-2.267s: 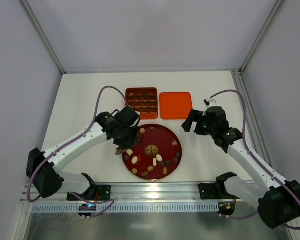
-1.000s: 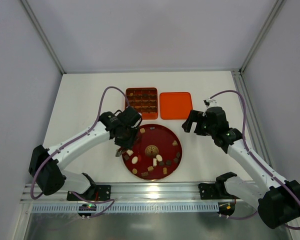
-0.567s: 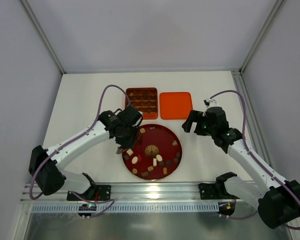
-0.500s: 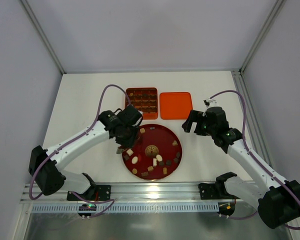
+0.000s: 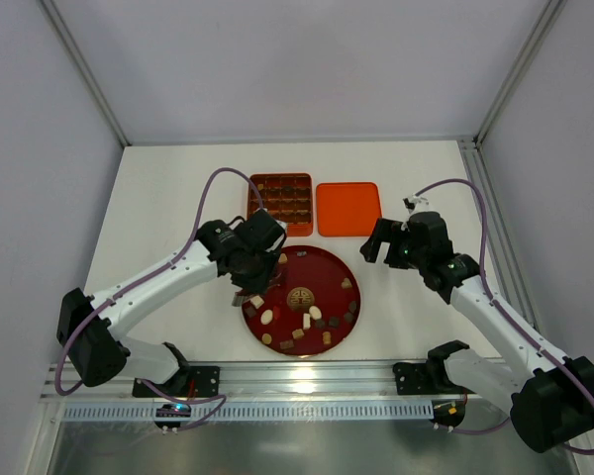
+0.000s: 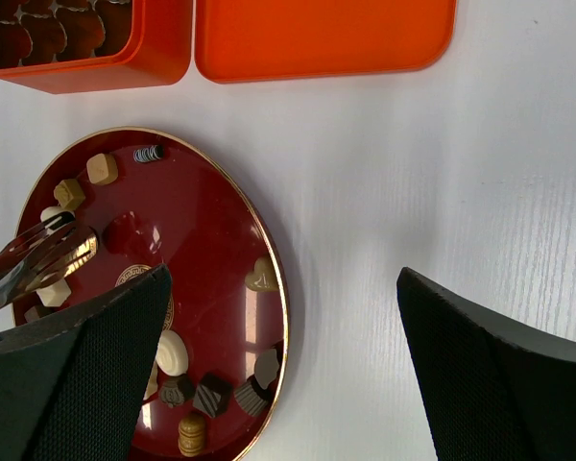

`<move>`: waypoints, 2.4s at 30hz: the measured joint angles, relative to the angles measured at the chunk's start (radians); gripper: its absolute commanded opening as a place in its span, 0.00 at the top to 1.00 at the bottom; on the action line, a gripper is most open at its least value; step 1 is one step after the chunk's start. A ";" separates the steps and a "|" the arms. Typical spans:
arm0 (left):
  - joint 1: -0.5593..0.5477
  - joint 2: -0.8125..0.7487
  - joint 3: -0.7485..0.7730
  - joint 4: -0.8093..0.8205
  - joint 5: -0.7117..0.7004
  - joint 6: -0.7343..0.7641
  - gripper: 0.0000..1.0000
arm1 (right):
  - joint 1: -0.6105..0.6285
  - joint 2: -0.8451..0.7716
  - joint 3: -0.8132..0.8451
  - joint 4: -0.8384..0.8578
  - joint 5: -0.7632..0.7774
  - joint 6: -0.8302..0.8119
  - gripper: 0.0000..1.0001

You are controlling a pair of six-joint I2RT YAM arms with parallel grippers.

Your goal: Pack the chocolate

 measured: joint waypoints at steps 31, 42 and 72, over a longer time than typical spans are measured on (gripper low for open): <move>0.109 0.111 0.274 -0.018 -0.087 0.035 0.66 | 0.000 0.000 -0.003 0.000 0.000 0.000 0.00; 0.280 0.360 0.520 0.035 -0.134 0.092 0.66 | 0.000 0.001 -0.002 0.000 0.000 -0.004 0.00; 0.357 0.511 0.618 0.049 -0.125 0.135 0.65 | 0.000 0.018 -0.002 0.000 0.000 -0.005 0.00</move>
